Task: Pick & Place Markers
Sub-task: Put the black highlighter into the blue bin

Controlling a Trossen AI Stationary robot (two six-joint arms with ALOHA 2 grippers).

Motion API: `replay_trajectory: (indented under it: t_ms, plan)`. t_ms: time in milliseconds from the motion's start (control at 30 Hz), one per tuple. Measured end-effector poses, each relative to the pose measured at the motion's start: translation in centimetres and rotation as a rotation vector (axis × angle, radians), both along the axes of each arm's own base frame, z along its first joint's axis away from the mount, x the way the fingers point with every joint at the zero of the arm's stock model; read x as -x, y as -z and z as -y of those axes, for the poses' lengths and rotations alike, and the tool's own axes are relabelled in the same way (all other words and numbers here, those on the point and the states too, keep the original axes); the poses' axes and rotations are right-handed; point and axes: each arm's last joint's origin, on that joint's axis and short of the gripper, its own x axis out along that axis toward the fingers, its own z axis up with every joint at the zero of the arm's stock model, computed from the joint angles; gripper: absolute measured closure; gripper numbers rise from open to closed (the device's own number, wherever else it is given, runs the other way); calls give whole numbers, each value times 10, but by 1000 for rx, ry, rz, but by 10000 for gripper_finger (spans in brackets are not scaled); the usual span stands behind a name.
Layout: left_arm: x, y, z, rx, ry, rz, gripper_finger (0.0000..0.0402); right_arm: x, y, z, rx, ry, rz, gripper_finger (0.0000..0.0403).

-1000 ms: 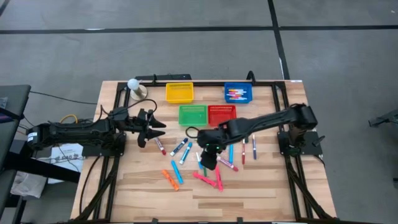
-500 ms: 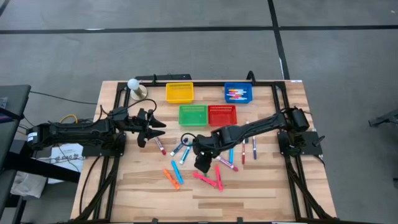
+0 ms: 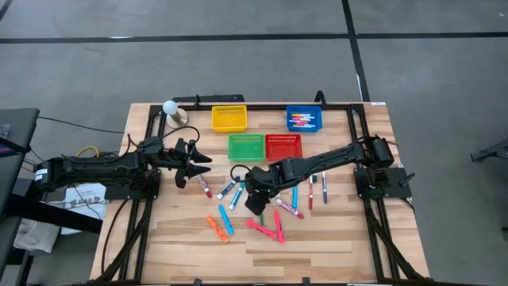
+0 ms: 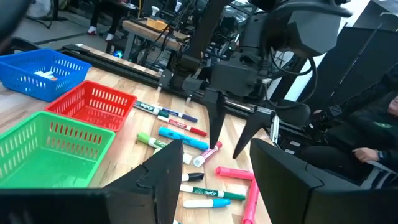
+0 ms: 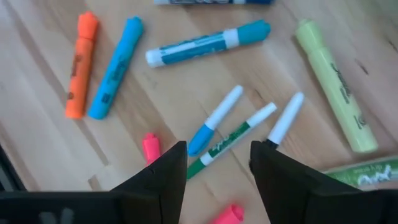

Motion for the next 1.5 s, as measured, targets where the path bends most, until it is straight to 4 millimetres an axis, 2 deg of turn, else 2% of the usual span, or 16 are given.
replay_trajectory:
  t_ms: [300,467,600,800,1133,1500]
  plan:
    - [0,0,0,-2,0,0,215,6,5,10,4,86,-99,239]
    - [0,0,0,-3,-1,0,215,-3,28,14,-5,99,-139,239]
    - [0,0,0,-3,0,0,215,-8,54,16,-13,118,-216,239]
    - [0,0,0,-4,0,0,215,-11,66,16,-6,122,-240,239]
    - [0,0,0,-4,0,0,215,-11,66,21,5,142,-242,239]
    - [0,0,0,-4,0,0,215,-11,66,17,8,160,-244,239]
